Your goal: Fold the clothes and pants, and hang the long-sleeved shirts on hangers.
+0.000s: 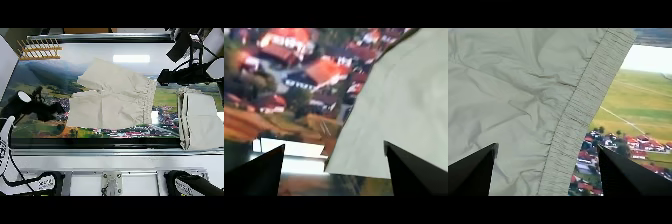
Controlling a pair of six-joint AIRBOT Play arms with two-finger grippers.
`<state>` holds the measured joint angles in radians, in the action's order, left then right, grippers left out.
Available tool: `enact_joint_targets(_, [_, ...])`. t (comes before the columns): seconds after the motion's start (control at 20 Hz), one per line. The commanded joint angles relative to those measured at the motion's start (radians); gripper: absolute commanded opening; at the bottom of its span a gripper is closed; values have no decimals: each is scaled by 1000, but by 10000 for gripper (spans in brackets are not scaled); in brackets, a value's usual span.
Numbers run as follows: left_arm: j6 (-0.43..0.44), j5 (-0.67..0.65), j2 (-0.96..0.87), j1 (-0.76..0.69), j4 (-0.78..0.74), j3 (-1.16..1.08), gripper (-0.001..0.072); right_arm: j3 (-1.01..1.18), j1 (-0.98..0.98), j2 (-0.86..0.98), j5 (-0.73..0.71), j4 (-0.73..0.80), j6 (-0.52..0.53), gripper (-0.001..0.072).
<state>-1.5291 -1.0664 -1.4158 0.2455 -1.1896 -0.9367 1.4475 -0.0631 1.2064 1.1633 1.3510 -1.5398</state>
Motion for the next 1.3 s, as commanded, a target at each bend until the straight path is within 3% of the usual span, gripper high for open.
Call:
enact_joint_targets(0.0, [6, 87, 7, 7, 147, 172, 655, 0, -1, -1, 1, -2, -2, 681])
enact_joint_targets(0.1, [47, 118, -12, -11, 257, 178, 655, 0, -1, -1, 1, -1, -1, 681])
enact_joint_targets(0.25, [47, 152, -34, -80, 274, 145, 653, 0, -1, -1, 5, -1, -1, 681])
enact_joint_targets(0.3, [38, 160, -42, -105, 274, 126, 572, 0, -1, -1, 5, -1, -1, 681])
enact_joint_targets(0.4, [38, 179, -46, -145, 274, 93, 286, -1, 0, -1, 14, 0, -1, 681])
enact_joint_targets(0.45, [43, 175, -45, -159, 273, 75, 60, -7, 6, -1, 29, 1, 0, 681])
enact_joint_targets(0.5, [55, 169, -41, -169, 266, 58, 4, -26, 21, -1, 52, 2, 0, 681])
enact_joint_targets(0.6, [78, 145, -11, -174, 264, 53, 4, -116, 82, -6, 122, -1, -11, 681])
enact_joint_targets(0.7, [111, 110, 28, -174, 265, 69, 4, -266, 155, -9, 126, -5, -105, 681])
enact_joint_targets(0.85, [132, 93, 84, -174, 266, 132, 3, -538, 253, 0, -3, -110, -216, 681])
enact_joint_targets(1.0, [132, 110, 110, -173, 266, 185, 4, -717, 269, 41, -183, -288, -202, 682])
enact_joint_targets(1.25, [131, 106, 109, -173, 270, 192, 4, -739, 156, 145, -338, -488, -79, 681])
